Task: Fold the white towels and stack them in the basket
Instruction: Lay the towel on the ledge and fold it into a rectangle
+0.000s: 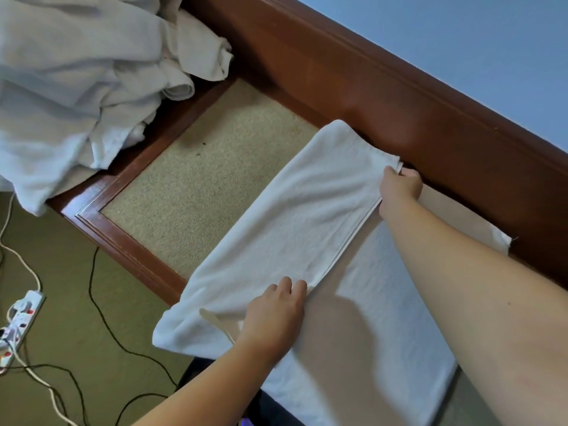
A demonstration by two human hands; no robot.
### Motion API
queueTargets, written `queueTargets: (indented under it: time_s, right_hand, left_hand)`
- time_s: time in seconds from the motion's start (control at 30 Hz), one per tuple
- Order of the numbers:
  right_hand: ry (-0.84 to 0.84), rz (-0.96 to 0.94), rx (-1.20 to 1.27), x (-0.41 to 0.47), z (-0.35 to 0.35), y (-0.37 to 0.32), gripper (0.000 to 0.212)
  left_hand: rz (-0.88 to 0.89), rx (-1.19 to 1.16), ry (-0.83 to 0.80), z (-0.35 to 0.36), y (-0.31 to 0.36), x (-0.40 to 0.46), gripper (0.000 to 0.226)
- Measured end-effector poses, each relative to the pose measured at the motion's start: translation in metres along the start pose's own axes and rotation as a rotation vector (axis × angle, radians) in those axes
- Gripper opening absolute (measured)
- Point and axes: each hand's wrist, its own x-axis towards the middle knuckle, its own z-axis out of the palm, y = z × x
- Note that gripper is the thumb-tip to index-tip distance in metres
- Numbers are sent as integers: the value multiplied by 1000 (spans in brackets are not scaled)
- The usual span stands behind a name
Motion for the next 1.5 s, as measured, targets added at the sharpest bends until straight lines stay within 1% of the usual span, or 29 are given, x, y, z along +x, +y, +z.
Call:
queueTargets:
  time_s: [0.07, 0.13, 0.23, 0.3, 0.37, 0.4, 0.43, 0.47, 0.53, 0.57, 0.6, 0.63, 0.67, 0.7, 0.77, 0.93, 1.0, 1.07, 1.2, 1.27, 1.33, 1.4, 1.43, 1.5]
  right_hand:
    - [7, -24, 36, 1, 1, -7, 27]
    - [15, -31, 12, 0, 1, -10, 24]
    - [0, 112, -32, 2, 0, -13, 24]
    - [-19, 98, -144, 6, -2, -18, 29]
    - [27, 21, -247, 1, -3, -22, 38]
    - [60, -42, -351, -6, -4, -23, 39]
    - [86, -164, -503, -17, -6, -23, 41]
    - [71, -326, -709, -28, -7, -19, 45]
    - [-47, -676, -995, -49, -9, -7, 44]
    - [-148, -802, -1075, -59, -10, 1, 41]
    - [-262, -872, -1142, -70, -10, 11, 40]
    - [-371, -885, -1214, -78, -10, 19, 43]
    - [-446, -858, -1267, -84, -9, 28, 50]
    - [-487, -816, -1305, -88, -8, 36, 56]
    - [-499, -790, -1360, -91, -6, 48, 62]
    - [-515, -723, -1415, -90, -4, 59, 64]
    - [-505, -713, -1417, -92, -1, 60, 64]
    - [-486, -705, -1414, -92, 1, 62, 64]
    - [-454, -728, -1427, -94, 1, 65, 64]
    - [-417, -727, -1439, -96, 1, 65, 64]
    - [-347, -657, -1427, -103, -1, 66, 64]
    - [-233, -544, -1316, -115, -2, 65, 72]
    - [-167, -484, -1231, -122, -4, 64, 76]
    - [-56, -377, -1065, -138, -9, 66, 77]
  left_hand:
    - [-15, -12, 16, 3, 1, 1, 40]
    - [-21, -18, 22, 5, 1, 2, 39]
    - [-20, -21, 19, 6, 1, 1, 39]
    - [-9, -13, 13, 5, 0, 0, 41]
    - [8, -1, 21, 3, 0, -2, 42]
    - [17, 5, 25, 1, 0, -3, 41]
    - [23, 11, 28, 0, 1, -5, 40]
    - [23, 19, 31, -2, 1, -8, 39]
    - [4, 28, 29, -6, 0, -16, 38]
    - [-11, 31, 15, -8, -2, -22, 38]
    - [-26, 40, -8, -9, -6, -29, 37]
    - [-38, 55, -32, -10, -11, -37, 37]
    - [-50, 73, -54, -11, -16, -46, 36]
    - [-60, 87, -73, -13, -23, -53, 37]
    - [-91, 100, -81, -19, -35, -69, 37]
    - [-189, 152, 15, -32, -63, -108, 26]
    - [-174, 176, 5, -36, -71, -120, 27]
    - [-129, 145, -41, -39, -71, -129, 34]
    - [-48, 31, -132, -37, -40, -148, 36]
    - [-42, 15, -178, -29, -27, -149, 41]
    - [-54, 25, -244, -27, -23, -143, 45]
    - [-49, 34, -316, -32, -24, -136, 38]
    - [-56, 35, -304, -36, -25, -132, 36]
    - [-88, 6, -257, -43, -26, -122, 40]
